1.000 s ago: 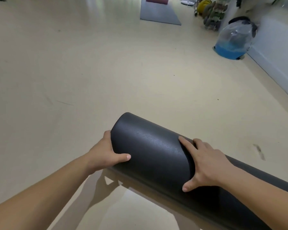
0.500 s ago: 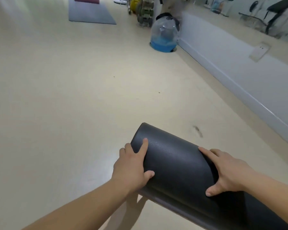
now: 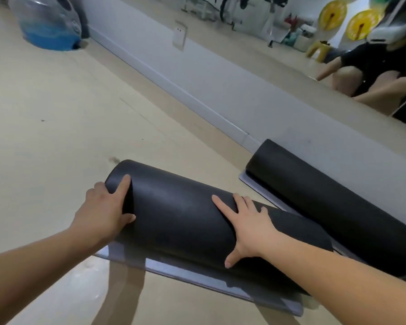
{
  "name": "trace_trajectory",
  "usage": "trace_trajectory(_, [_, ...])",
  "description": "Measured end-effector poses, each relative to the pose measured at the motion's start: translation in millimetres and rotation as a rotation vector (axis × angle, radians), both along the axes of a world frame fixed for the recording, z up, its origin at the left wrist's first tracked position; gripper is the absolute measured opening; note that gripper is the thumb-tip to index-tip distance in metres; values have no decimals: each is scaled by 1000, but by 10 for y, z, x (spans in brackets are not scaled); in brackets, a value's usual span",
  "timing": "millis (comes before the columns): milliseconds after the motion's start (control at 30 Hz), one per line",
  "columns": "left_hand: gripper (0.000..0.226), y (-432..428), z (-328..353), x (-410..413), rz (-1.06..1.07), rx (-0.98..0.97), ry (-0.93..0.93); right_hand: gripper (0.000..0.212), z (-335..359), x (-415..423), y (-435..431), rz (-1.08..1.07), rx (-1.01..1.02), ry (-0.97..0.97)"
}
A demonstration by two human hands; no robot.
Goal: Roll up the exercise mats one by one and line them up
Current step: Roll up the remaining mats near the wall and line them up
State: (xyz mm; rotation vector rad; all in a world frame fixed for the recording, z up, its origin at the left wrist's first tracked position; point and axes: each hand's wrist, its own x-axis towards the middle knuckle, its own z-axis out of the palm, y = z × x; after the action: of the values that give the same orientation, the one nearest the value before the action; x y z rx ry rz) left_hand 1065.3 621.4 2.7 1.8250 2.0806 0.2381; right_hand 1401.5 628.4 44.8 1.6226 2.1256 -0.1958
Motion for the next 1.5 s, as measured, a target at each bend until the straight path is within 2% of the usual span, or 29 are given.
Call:
trace_trajectory(100, [97, 253, 35, 533, -45, -12, 14, 166, -100, 443, -19, -56, 46, -36])
trace_trajectory(333, [97, 697, 10, 1614, -154, 26, 35, 161, -201, 1410, -189, -208, 138, -21])
trace_trajectory(600, [96, 896, -135, 2835, -271, 88, -53, 159, -229, 2429, -368, -393, 200, -87])
trace_trajectory(700, [98, 945, -174, 2983, -294, 82, -52, 159, -248, 2555, -349, -412, 210, -98])
trace_trajectory(833, [114, 956, -92, 2898, -366, 33, 51, 160, -255, 2519, -307, -424, 210, -102])
trace_trajectory(967, [107, 969, -23, 2898, -307, 58, -12, 159, -277, 2527, -342, -423, 235, -121])
trace_trajectory(1167, [103, 1396, 58, 3307, -364, 148, -39, 160, -277, 2755, -190, -478, 306, -135])
trace_trajectory(1300, [109, 1444, -49, 3393, -378, 79, 78, 160, -364, 2688, -226, -490, 322, -164])
trace_trajectory(1400, [113, 1384, -105, 3326, -418, 144, 345, 160, -356, 2656, -253, -494, 314, -159])
trace_trajectory(1433, [114, 1373, -64, 3355, -489, 188, 433, 160, -343, 2660, -254, -499, 306, -157])
trace_trajectory(1500, [117, 1330, 44, 3501, -725, 229, 444, 158, -307, 2659, -263, -506, 272, -147])
